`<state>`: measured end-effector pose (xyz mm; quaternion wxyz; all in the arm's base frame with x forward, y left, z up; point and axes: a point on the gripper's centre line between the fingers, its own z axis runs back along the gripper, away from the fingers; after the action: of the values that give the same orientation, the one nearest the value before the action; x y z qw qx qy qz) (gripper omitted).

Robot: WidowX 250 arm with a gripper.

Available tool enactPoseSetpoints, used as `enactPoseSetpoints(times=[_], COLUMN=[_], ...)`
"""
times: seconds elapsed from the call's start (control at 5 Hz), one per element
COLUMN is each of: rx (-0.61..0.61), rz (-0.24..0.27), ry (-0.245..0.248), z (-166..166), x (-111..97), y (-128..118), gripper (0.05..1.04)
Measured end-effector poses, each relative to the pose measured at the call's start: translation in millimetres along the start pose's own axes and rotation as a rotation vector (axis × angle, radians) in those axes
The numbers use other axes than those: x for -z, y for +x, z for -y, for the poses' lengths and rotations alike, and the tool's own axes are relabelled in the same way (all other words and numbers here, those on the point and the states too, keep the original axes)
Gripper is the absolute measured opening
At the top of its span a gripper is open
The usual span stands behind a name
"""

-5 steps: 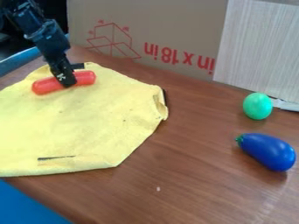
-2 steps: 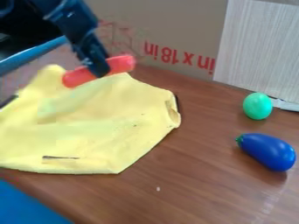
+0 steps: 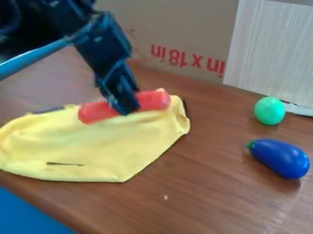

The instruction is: Move the orange object from the top left of the cloth to bottom right of table

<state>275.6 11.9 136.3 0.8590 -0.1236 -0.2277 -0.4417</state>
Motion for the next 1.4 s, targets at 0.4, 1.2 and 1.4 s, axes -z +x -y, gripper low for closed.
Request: enactPoseSetpoints(times=[0.4,1.2,1.4], rx=[0.091,0.190,0.187], rz=[-0.069,-0.106,-0.108], ry=[-0.086,-0.106,-0.089], z=[68.2,108.7,104.0], x=[21.7,85.8,96.4], y=[1.6,29.8,32.5], gripper=[0.469,0.469,0.522])
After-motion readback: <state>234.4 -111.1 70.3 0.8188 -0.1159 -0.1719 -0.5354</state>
